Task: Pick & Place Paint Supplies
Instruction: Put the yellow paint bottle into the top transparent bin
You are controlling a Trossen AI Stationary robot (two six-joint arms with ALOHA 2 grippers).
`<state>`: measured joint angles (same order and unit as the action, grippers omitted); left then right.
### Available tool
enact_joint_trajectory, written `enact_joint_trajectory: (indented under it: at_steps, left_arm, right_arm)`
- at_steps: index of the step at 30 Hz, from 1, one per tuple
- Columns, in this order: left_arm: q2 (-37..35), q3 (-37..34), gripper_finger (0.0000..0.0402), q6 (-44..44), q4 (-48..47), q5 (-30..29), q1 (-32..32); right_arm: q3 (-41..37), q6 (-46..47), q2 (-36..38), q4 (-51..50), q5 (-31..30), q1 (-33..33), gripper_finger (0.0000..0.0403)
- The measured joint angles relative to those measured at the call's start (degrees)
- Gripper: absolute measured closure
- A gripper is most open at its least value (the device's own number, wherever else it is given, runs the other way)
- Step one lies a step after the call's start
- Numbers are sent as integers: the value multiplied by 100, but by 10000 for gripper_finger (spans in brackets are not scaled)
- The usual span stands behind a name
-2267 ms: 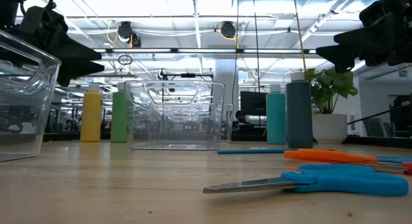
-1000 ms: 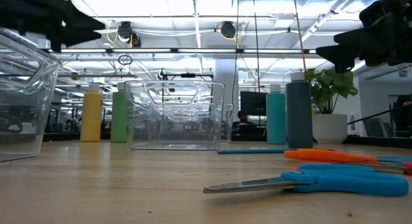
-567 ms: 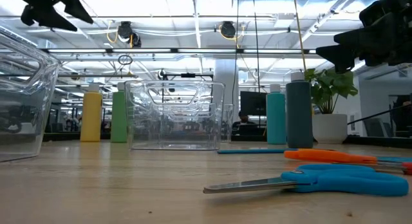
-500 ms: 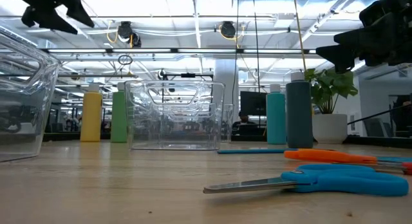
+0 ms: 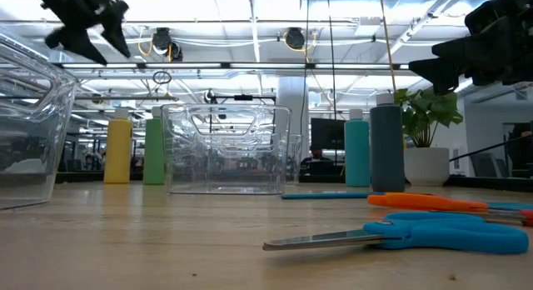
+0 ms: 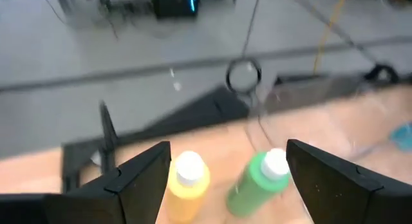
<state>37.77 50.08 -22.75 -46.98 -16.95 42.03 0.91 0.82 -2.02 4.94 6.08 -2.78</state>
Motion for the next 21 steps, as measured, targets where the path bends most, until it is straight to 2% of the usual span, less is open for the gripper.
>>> enact_joint_trajectory:
  at_steps: [2,6,10,14,21]
  left_arm:
    - [395,-23,96,19,-184,402,436]
    - [1222,-37,113,70,-372,403,982]
    - [1737,-36,127,150,-344,514,1184]
    - [1842,-36,132,58,-370,343,1065]
    - [1901,-36,133,62,-210,509,1035]
  right_arm:
    - [0,0,0,-1,-2,1,151]
    - [1,0,2,-1,-2,1,151]
    - [1,0,0,-1,-1,1,151]
    - [0,0,0,0,-2,0,151]
    - [0,0,2,-1,-2,0,151]
